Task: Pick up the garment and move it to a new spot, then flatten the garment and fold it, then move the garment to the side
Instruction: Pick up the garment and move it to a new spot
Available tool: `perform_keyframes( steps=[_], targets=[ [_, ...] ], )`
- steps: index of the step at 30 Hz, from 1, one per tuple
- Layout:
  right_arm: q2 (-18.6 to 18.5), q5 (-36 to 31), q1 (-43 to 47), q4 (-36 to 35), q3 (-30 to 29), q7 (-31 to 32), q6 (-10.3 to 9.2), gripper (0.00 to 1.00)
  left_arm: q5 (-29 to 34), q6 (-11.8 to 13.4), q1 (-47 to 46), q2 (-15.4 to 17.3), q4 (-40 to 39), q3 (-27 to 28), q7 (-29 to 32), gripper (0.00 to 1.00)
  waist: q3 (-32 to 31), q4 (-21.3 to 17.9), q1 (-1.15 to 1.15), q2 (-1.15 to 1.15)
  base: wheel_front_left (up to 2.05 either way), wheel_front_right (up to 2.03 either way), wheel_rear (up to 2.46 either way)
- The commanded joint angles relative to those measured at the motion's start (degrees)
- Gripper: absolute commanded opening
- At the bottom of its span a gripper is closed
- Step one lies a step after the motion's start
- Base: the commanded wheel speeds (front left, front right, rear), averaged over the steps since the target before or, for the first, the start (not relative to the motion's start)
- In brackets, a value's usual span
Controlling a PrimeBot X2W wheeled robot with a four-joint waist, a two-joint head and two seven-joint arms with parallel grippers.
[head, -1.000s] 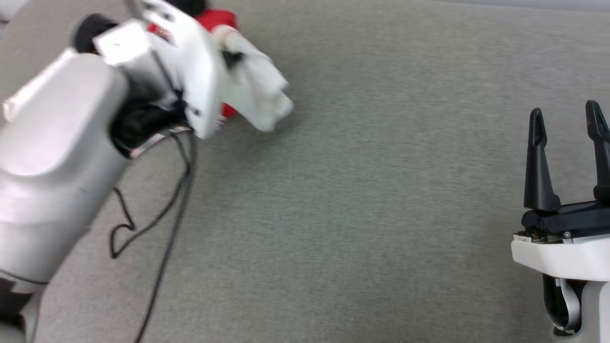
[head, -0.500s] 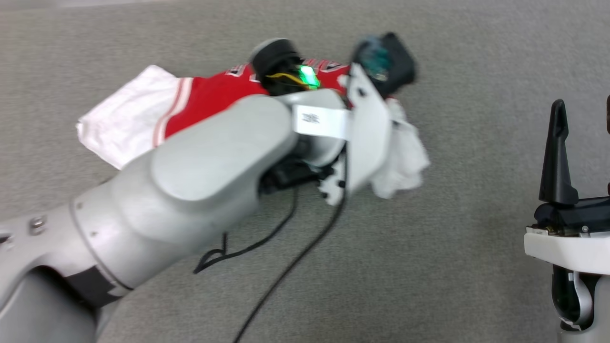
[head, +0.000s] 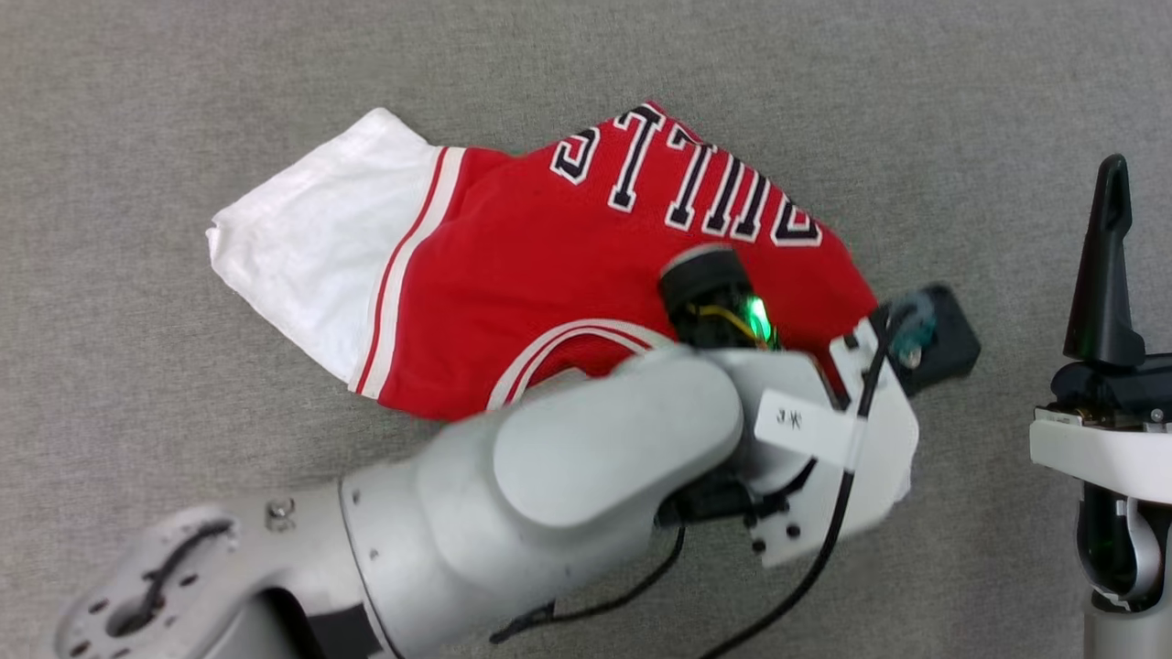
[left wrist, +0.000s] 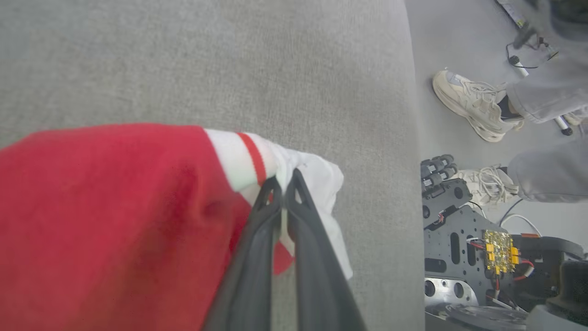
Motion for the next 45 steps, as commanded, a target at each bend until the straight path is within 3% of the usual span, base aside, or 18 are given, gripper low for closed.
perform_keyframes(
  steps=[1,11,12,13,14,23,28,32,36,40,45],
  targets=[
    [0.2,0.2,-1.3,0.0,0.1,-0.2,-0.06,1.0,1.3,0.0,2.7,-0.6,0.0,0.2,0.9,0.0,0.6,-0.3,0.0,0.0,0.0,0.0,0.0],
    [0.2,-0.5,-1.8,0.5,0.2,-0.2,-0.05,1.0,5.7,0.0,11.0,-2.7,2.2,0.1,2.2,0.0,1.0,0.0,0.0,0.0,0.0,0.0,0.0],
    [0.2,-0.5,-1.8,0.6,0.2,-0.2,-0.06,1.0,6.5,0.0,11.0,-2.8,2.7,0.2,1.3,0.24,0.8,0.1,0.0,0.0,0.0,0.0,0.0],
    [0.2,-0.6,-1.7,0.7,0.2,-0.2,-0.06,1.0,8.1,0.0,10.7,-3.0,2.8,0.2,0.4,0.89,0.5,0.1,0.0,0.0,0.0,0.0,0.0],
    [0.2,-0.7,-1.6,0.8,0.1,-0.2,-0.05,1.0,9.0,0.0,10.3,-3.2,3.2,0.2,-1.4,1.0,0.2,0.3,0.0,0.0,0.0,0.0,0.0],
    [0.2,-1.7,1.4,1.7,-1.2,-0.2,-0.05,1.0,11.5,0.0,6.3,-4.3,9.1,0.6,-25.1,1.0,-6.1,3.5,0.0,0.0,0.0,0.0,0.0],
    [0.2,-2.4,3.6,2.0,-1.5,-0.2,-0.05,1.0,11.8,1.1,5.7,-4.6,13.6,3.2,-34.7,1.0,-9.7,5.9,0.0,0.0,0.0,0.0,0.0],
    [0.2,-2.7,5.1,2.1,-1.6,-0.2,-0.05,1.0,13.3,5.0,5.8,-4.2,16.1,5.8,-41.9,1.0,-11.8,7.7,0.0,0.0,0.0,0.0,0.0],
    [0.2,-2.9,6.6,2.7,-1.5,-0.2,-0.05,1.0,14.0,8.7,8.1,-1.6,17.7,9.2,-46.9,1.0,-14.0,9.1,0.0,0.0,0.0,0.0,0.0],
    [0.2,-2.8,7.8,3.3,-1.2,-0.2,-0.05,1.0,15.2,12.7,12.6,2.5,16.7,14.0,-48.2,1.0,-15.9,9.9,0.0,0.0,0.0,0.0,0.0],
    [0.2,-2.7,9.2,4.1,-1.3,-0.2,-0.06,1.0,19.9,18.2,21.4,7.9,9.4,23.5,-48.2,1.0,-18.1,10.8,0.0,0.0,0.0,0.0,0.0]
  ],
)
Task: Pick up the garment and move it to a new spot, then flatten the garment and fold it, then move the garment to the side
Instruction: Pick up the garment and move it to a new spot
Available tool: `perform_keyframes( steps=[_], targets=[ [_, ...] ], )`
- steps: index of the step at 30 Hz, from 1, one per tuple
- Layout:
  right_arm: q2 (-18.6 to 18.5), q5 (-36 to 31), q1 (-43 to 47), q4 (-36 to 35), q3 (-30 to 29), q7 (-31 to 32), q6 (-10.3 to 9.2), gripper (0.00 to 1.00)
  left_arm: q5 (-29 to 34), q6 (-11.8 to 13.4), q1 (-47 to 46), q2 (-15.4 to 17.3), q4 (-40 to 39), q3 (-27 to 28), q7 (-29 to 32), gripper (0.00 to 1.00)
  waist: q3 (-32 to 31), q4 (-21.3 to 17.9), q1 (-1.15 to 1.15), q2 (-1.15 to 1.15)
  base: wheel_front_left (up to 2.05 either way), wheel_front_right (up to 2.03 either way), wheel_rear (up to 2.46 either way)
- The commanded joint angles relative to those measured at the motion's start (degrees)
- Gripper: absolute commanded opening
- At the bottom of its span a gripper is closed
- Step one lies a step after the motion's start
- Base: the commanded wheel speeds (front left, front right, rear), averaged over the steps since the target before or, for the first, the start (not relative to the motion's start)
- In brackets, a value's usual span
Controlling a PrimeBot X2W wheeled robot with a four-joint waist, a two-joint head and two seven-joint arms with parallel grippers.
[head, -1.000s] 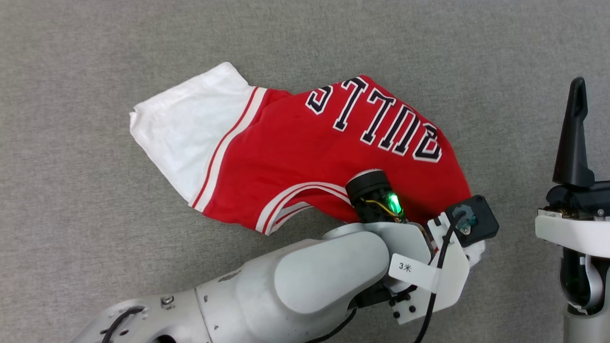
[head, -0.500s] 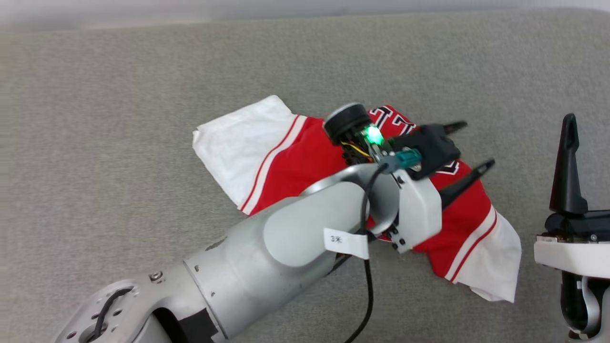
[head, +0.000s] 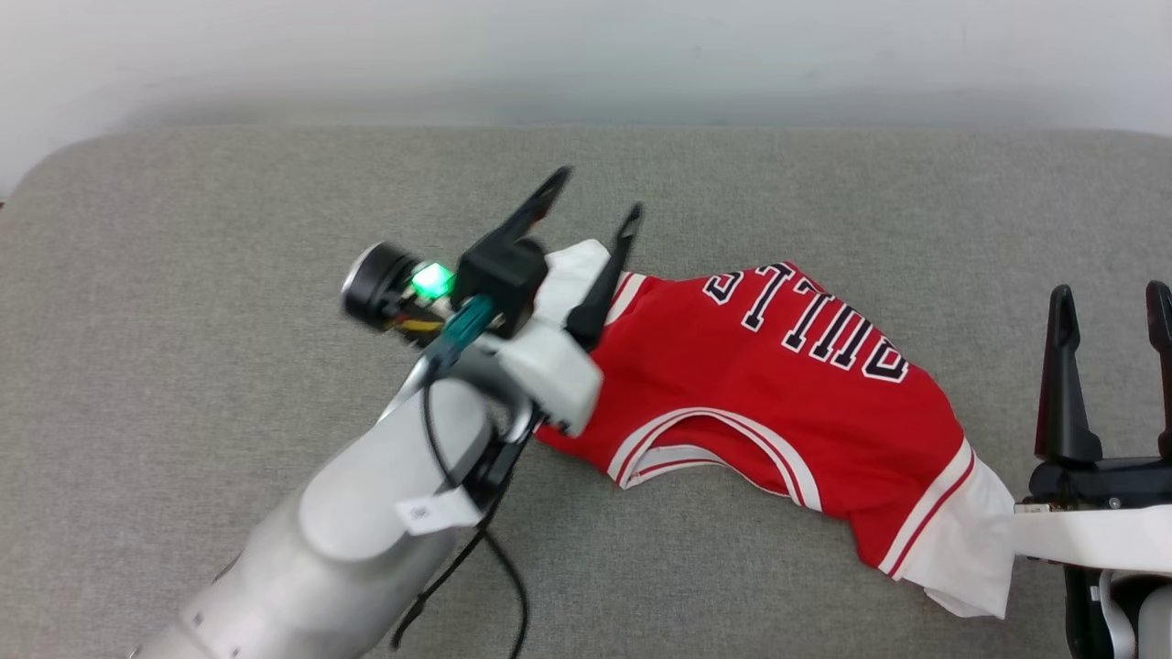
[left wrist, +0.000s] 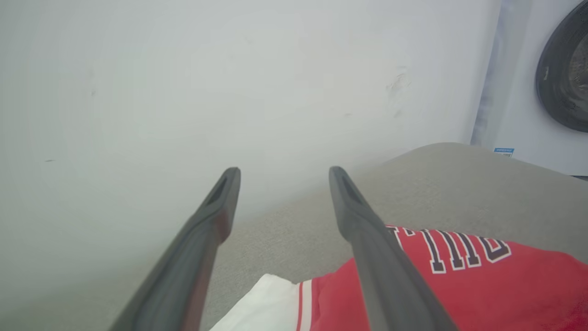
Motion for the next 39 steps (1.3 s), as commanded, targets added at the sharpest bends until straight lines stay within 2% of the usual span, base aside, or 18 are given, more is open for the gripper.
perform_keyframes(
  steps=[1,7,9,13,18,24,32,39],
  targets=[
    [0.1,0.0,0.8,0.2,0.0,-0.2,-0.04,1.0,1.7,1.3,3.1,1.4,-1.4,1.8,-0.1,1.0,-1.0,0.7,0.01,0.0,0.0,0.0,0.0],
    [0.1,0.1,2.5,1.3,0.3,-0.2,-0.04,1.0,6.6,5.9,15.8,4.3,-9.0,13.5,-0.1,1.0,-2.8,1.4,0.01,0.0,0.0,0.0,0.0],
    [0.1,0.1,2.9,1.8,0.4,-0.2,-0.04,1.0,8.2,6.9,19.9,4.5,-11.2,17.4,-0.1,1.0,-3.4,1.5,0.01,0.0,0.0,0.0,0.0],
    [0.1,-0.2,4.0,2.6,0.3,-0.2,-0.05,1.0,11.4,7.3,27.9,4.0,-14.8,24.3,-0.1,1.0,-4.6,1.8,0.01,0.0,0.0,0.0,0.0],
    [0.1,-0.3,5.6,4.1,0.7,-0.2,-0.05,1.0,15.0,6.1,35.9,1.8,-17.3,31.4,-0.1,1.0,-6.0,1.7,0.01,0.0,0.0,0.0,0.0],
    [0.1,0.2,7.6,5.8,1.2,-0.2,-0.05,1.0,19.2,3.9,42.1,-1.4,-18.3,36.9,-0.1,1.0,-7.2,1.6,0.01,0.0,0.0,0.0,0.0],
    [0.1,0.5,9.6,7.5,1.5,-0.2,-0.04,1.0,24.2,0.7,45.9,-5.2,-18.0,41.0,-0.1,1.0,-8.5,1.8,0.01,0.0,0.0,0.0,0.0],
    [0.1,0.8,10.5,8.6,1.7,-0.2,-0.04,1.0,27.8,-1.0,47.3,-6.4,-18.2,42.8,-0.1,1.0,-9.2,2.1,0.01,0.0,0.0,0.0,0.0]
  ],
)
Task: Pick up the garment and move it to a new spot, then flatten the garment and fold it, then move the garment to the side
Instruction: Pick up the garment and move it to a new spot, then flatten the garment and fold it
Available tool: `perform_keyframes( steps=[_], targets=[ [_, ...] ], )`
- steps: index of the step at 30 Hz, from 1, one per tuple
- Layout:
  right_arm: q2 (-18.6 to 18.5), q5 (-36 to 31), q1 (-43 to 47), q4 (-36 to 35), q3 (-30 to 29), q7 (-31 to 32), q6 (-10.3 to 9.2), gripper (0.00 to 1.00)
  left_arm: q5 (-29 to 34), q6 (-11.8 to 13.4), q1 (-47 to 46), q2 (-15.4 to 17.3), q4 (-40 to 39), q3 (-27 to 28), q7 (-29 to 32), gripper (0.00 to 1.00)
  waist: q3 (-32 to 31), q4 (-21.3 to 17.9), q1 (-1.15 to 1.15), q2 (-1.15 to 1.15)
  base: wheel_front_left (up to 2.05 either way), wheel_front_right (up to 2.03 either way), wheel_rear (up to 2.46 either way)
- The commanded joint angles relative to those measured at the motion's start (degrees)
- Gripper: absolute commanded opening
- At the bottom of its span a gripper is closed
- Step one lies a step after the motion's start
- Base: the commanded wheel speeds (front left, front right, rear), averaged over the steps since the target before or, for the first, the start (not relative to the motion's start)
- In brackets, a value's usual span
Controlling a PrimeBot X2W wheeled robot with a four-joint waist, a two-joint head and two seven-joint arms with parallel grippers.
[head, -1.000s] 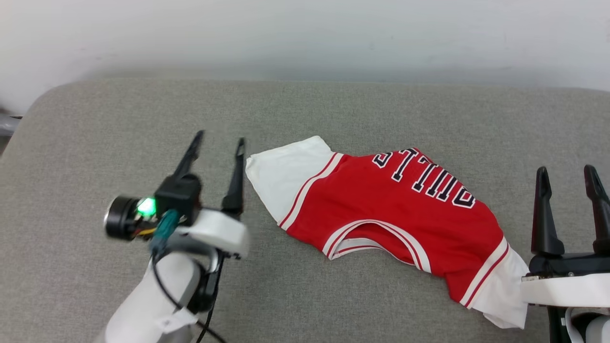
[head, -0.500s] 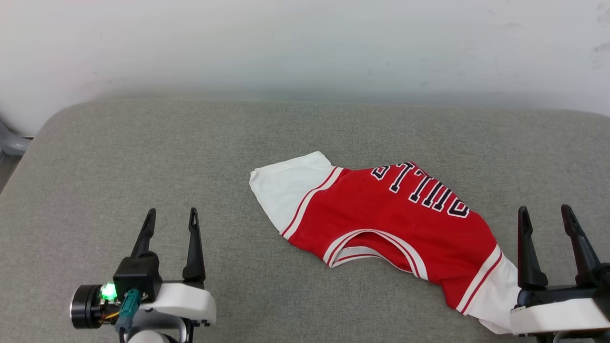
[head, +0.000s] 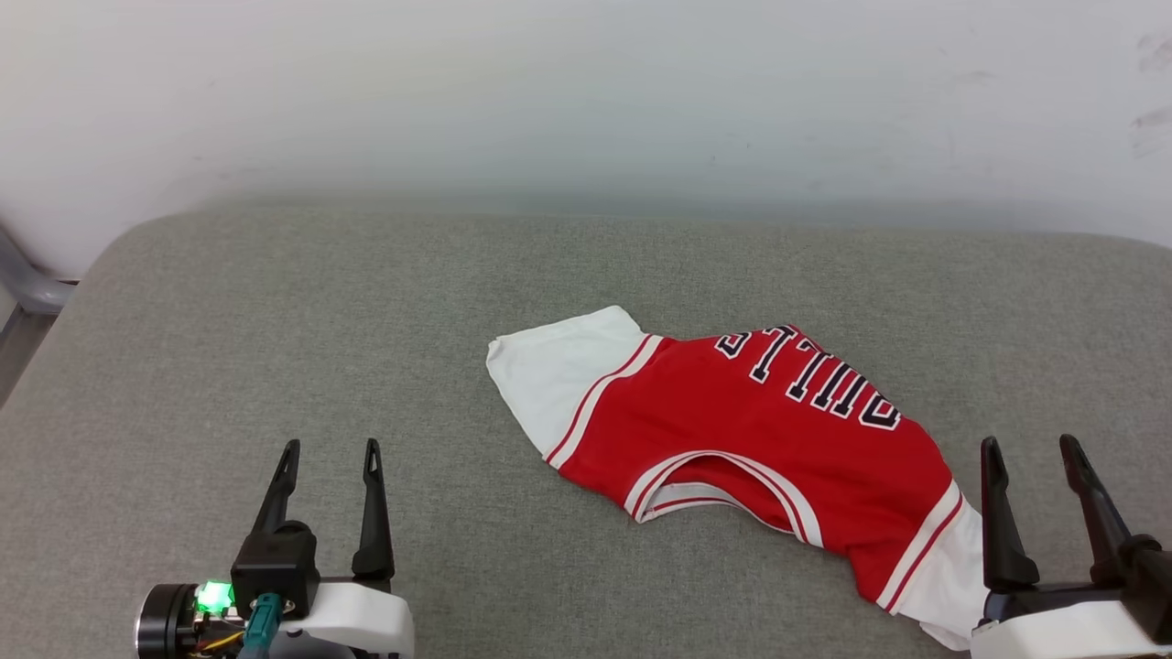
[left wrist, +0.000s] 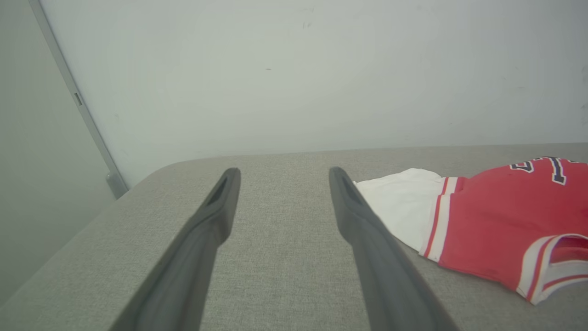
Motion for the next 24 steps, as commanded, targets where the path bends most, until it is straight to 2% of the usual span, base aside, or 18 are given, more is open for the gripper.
perform_keyframes(
  steps=[1,24],
  targets=[
    [0.1,0.4,0.7,0.3,0.2,-0.2,-0.05,1.0,0.8,-0.4,0.9,-0.4,-0.2,0.4,-0.1,1.0,-0.1,0.1,0.0,0.0,0.0,0.0,0.0],
    [0.1,-0.2,0.4,1.8,1.0,-0.2,-0.04,1.0,4.0,-2.3,2.1,-2.3,0.8,2.3,-0.1,1.0,-0.8,0.3,0.0,0.0,0.0,0.0,0.0]
  ],
)
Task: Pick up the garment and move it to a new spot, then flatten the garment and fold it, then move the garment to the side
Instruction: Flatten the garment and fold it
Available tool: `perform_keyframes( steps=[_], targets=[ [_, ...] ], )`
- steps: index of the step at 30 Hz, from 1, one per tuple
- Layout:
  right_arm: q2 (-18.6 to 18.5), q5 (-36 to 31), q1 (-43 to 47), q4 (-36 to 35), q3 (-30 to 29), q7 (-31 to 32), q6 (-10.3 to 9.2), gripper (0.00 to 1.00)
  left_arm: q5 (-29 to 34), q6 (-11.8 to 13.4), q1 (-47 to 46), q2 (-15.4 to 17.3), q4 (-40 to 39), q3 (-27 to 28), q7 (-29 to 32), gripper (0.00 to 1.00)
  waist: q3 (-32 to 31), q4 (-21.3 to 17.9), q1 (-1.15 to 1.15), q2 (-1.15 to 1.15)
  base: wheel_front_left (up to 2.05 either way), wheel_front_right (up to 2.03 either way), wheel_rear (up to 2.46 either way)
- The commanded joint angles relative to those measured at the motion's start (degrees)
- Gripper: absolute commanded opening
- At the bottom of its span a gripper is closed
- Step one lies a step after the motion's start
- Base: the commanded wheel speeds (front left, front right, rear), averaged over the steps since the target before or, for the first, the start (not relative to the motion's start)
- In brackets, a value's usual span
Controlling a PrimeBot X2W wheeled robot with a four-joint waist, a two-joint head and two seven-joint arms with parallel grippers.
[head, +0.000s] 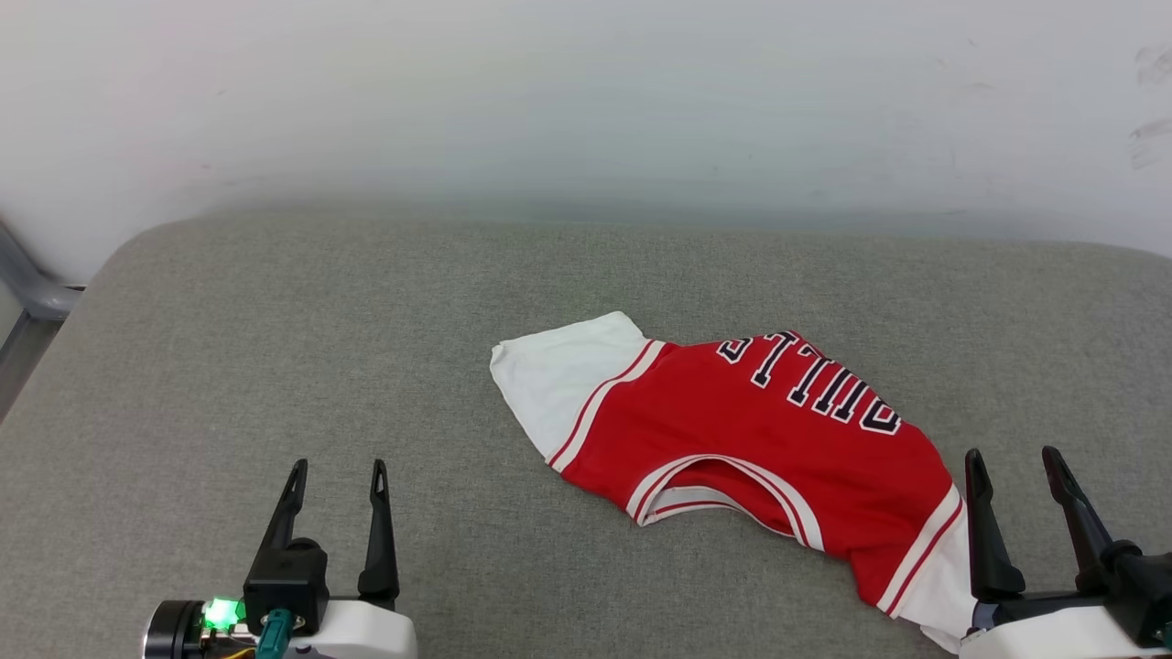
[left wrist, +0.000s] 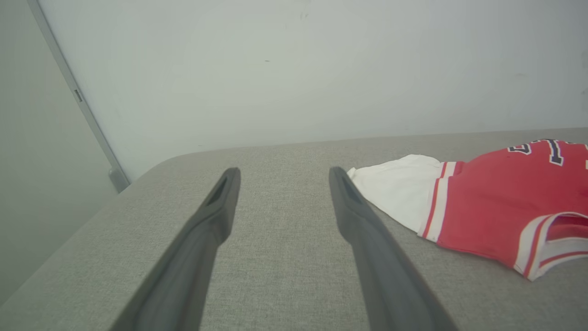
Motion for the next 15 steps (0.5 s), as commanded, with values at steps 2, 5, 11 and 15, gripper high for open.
perform_keyframes(
  steps=[2,5,11,15],
  targets=[
    [0.1,-0.1,-0.1,0.1,0.0,-0.2,-0.04,1.0,0.4,-0.4,0.3,-0.3,0.2,0.2,-0.1,1.0,0.0,0.0,0.0,0.0,0.0,0.0,0.0],
    [0.1,-0.2,-0.3,0.2,-0.1,-0.2,-0.04,1.0,0.4,-0.7,-0.1,-0.5,0.4,0.1,-0.1,1.0,0.0,0.1,0.0,0.0,0.0,0.0,0.0],
    [0.1,-0.3,-1.5,-0.5,0.3,-0.2,-0.04,1.0,0.3,-4.4,-6.9,1.1,2.0,-0.4,-0.1,1.0,1.2,-0.1,0.0,0.0,0.0,0.0,0.0],
    [0.1,-0.5,-2.7,-1.4,0.8,-0.2,-0.04,1.0,0.1,-6.7,-13.1,2.6,3.9,-0.1,-0.1,1.0,3.2,-0.9,0.0,0.0,0.0,0.0,0.0]
  ],
)
